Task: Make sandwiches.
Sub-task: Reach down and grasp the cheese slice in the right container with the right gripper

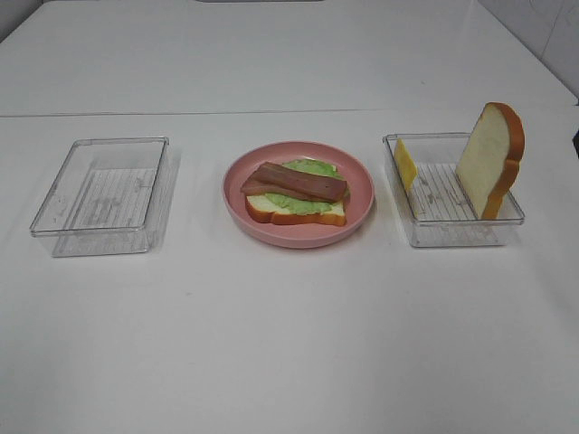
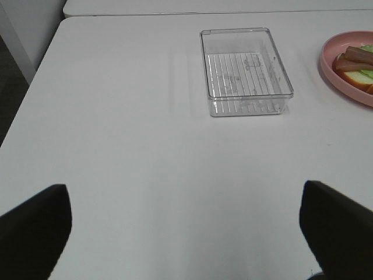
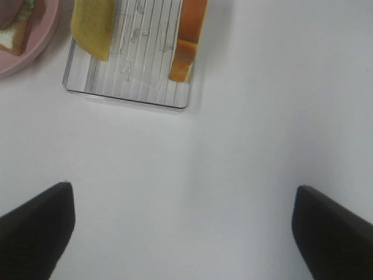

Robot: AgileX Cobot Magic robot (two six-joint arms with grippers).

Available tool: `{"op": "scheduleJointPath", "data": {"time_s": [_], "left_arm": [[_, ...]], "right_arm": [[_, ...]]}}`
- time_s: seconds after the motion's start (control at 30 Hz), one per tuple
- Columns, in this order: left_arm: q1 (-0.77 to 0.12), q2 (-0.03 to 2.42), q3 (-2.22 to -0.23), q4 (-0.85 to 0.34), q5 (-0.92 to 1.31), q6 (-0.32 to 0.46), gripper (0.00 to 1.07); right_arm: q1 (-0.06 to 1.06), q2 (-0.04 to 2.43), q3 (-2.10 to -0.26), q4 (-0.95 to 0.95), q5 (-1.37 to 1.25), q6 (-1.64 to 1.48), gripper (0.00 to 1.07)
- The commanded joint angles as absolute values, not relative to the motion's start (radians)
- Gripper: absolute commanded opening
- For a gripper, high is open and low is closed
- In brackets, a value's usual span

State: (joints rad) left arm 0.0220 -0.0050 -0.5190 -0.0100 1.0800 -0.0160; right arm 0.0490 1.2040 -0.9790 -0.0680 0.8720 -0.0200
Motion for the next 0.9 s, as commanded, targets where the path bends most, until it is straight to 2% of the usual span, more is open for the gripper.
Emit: {"op": "scheduleJointPath", "data": {"time_s": [0.03,0.2,0.33,0.57,0.9], "left_arm": [[0.024,-0.017,-0.517,-0.018,1.074,-0.019,1.0],[0.024,-0.017,-0.517,-0.018,1.074,-0.019,1.0],[0.024,-0.017,-0.517,-0.018,1.074,-0.019,1.0],[0.024,-0.017,-0.517,-0.018,1.074,-0.019,1.0],[0.024,-0.017,-0.517,-0.018,1.074,-0.019,1.0]], "right_arm": [[0.047,1.289,-1.061,-0.039,0.904,-0.039,0.99],[0.08,1.415,-1.167,-0.014,0.967,-0.064,0.99],[0.192,1.531,-1.27,-0.073,0.997,-0.036,0.99],[0.292,1.697,-1.424,-0.094,1.043,0.0,0.99],[0.316,1.896,-1.634,-0.072,1.123,0.055,0.99]]}}
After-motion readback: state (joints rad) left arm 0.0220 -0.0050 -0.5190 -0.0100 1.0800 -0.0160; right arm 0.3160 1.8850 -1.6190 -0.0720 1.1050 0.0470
